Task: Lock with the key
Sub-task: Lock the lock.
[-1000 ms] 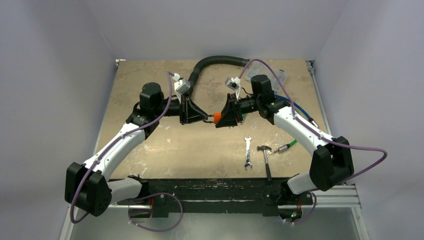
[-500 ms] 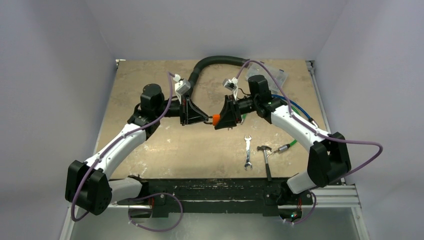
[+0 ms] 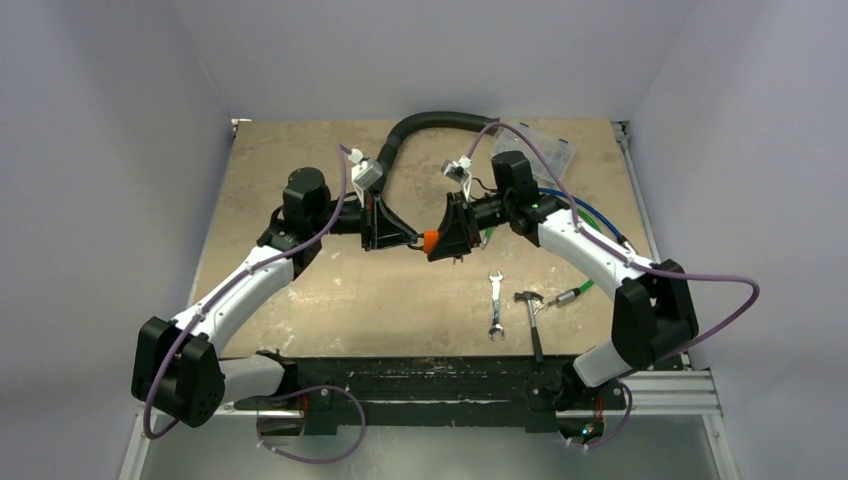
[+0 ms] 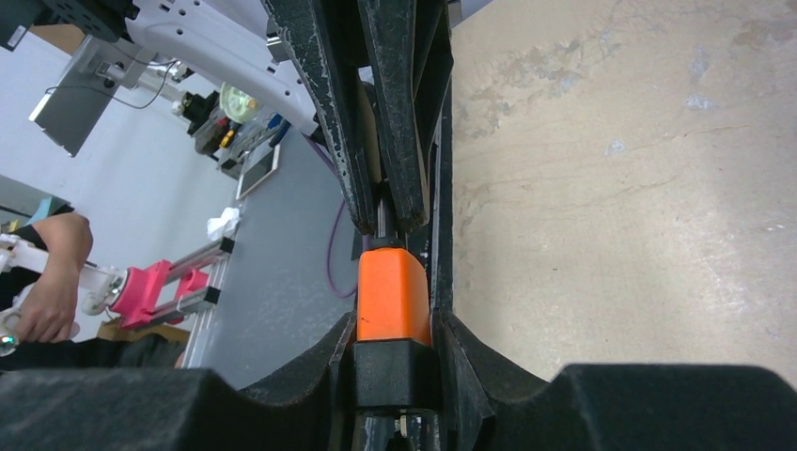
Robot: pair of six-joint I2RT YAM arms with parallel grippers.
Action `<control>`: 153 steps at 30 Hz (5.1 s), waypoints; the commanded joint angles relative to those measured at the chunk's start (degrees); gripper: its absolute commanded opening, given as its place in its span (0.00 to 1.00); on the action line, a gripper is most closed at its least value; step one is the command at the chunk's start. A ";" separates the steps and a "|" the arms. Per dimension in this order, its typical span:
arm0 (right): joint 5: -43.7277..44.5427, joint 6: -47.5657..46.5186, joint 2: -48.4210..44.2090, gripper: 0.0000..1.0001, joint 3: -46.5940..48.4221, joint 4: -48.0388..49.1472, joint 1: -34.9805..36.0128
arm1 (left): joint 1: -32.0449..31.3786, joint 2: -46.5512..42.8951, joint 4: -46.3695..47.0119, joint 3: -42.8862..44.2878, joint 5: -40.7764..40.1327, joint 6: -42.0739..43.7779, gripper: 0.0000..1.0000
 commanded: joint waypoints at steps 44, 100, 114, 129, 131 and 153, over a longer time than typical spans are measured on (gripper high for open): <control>1.39 1.82 -0.23 0.00 2.31 12.06 0.69 | 3.76 -2.20 14.64 -2.56 0.17 -9.60 0.54; 3.90 -15.88 -5.05 0.57 4.45 -10.03 -0.15 | 1.80 0.28 11.54 1.25 5.08 -7.11 0.00; 12.13 -3.58 -8.68 0.00 -0.66 5.71 0.78 | 4.13 1.26 12.39 2.68 -7.52 -13.89 0.29; 27.60 19.42 -6.96 0.00 -2.35 28.71 0.51 | 7.82 1.17 34.50 -5.58 -13.41 -34.11 0.78; 31.19 19.47 -6.07 0.00 -1.30 27.60 0.68 | 7.89 1.24 30.81 -4.39 -15.76 -34.16 0.84; 54.56 11.12 1.04 0.00 9.46 18.95 7.56 | 4.78 4.92 -8.23 13.56 -40.33 -27.63 0.87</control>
